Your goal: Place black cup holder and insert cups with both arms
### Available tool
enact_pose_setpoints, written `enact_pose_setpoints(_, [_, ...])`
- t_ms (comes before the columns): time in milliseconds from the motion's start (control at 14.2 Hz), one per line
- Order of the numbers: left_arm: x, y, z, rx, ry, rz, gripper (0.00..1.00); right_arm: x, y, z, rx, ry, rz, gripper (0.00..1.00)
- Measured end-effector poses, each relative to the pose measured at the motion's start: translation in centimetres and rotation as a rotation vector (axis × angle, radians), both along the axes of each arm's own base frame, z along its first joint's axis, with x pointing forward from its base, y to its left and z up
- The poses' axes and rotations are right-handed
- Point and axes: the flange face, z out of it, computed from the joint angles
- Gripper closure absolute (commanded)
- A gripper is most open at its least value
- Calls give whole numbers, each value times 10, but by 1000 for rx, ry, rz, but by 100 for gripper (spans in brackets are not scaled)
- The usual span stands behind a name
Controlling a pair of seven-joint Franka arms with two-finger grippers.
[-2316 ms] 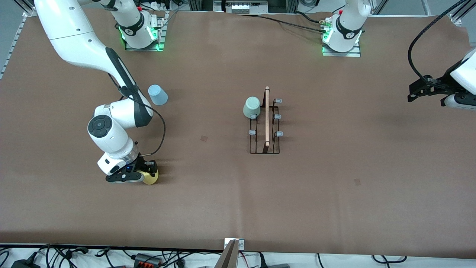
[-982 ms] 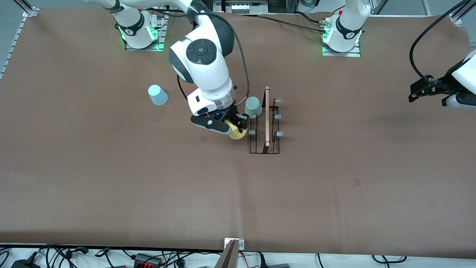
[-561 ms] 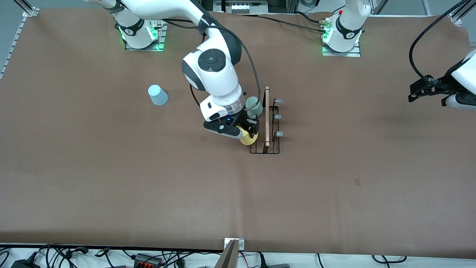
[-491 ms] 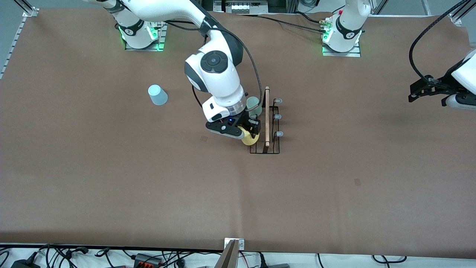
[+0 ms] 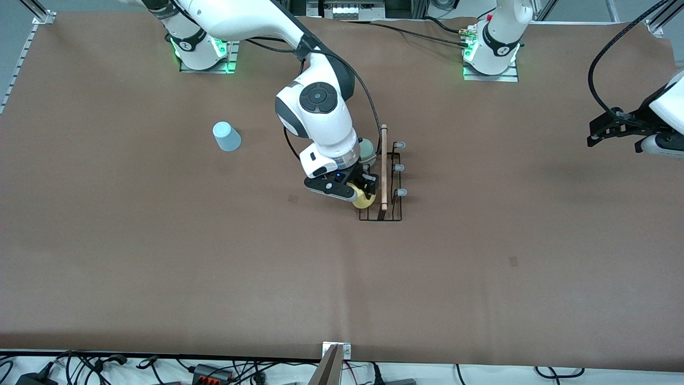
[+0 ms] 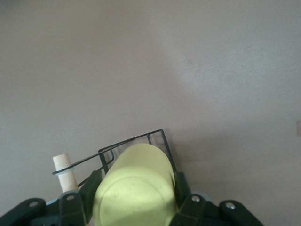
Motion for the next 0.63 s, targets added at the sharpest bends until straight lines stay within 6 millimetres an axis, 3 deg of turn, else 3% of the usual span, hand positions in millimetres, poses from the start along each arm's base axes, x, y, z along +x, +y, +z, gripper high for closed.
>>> enact_pose_setpoints(351, [0,0,0,0,0,0,0,0,2,-2,-3,-2,3,0])
enact_pose_setpoints(491, [0,0,0,0,0,0,0,10,-5,13,6,-23,-12,0])
enact_pose_setpoints(632, [0,0,0,0,-1,0,0,30,-39,48,-26,-16,-50,0])
